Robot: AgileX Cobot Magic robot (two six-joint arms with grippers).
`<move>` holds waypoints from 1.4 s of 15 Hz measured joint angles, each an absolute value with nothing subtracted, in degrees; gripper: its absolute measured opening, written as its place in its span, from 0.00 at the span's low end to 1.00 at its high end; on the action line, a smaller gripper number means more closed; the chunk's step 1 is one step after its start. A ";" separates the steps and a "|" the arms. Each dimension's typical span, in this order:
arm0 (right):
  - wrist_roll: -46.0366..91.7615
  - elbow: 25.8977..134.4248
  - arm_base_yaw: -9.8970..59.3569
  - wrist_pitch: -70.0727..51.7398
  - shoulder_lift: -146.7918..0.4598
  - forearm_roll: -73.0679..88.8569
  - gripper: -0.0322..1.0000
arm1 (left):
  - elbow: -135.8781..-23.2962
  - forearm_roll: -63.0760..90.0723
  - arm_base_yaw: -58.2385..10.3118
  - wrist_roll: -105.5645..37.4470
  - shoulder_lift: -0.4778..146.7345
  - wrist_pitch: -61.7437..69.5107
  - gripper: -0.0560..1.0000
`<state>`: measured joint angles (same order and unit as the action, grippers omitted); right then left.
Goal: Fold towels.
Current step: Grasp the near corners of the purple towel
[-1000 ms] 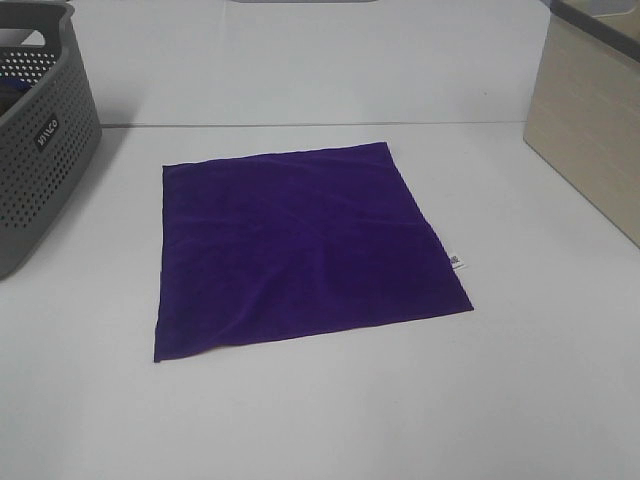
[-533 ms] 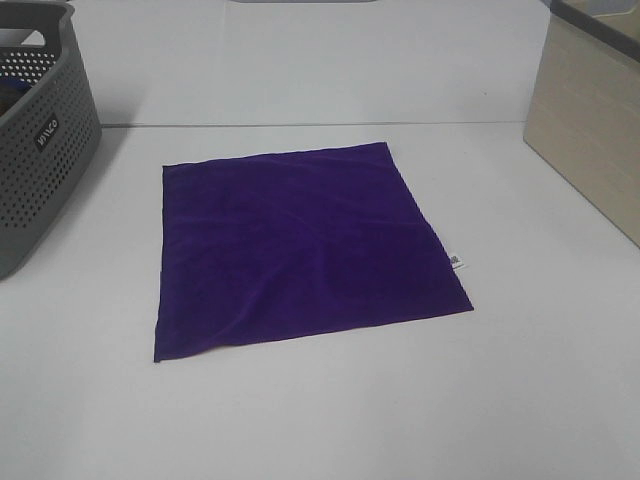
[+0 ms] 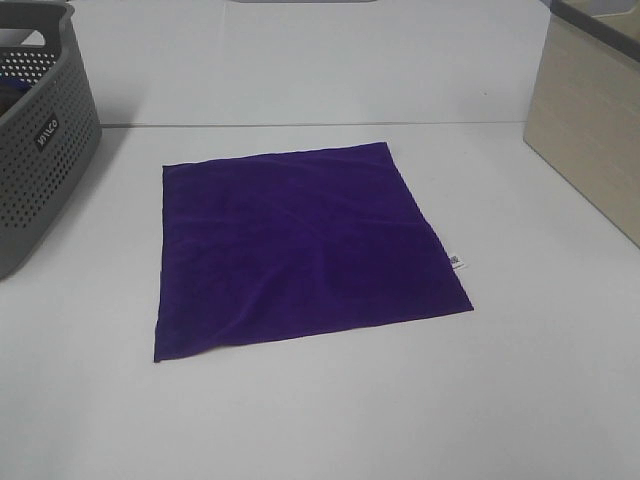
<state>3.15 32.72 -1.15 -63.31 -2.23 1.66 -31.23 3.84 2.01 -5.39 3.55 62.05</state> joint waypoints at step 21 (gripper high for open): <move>52.48 73.28 -13.24 -64.80 -118.60 47.21 0.81 | -43.77 50.76 -1.55 -42.00 101.99 38.33 0.99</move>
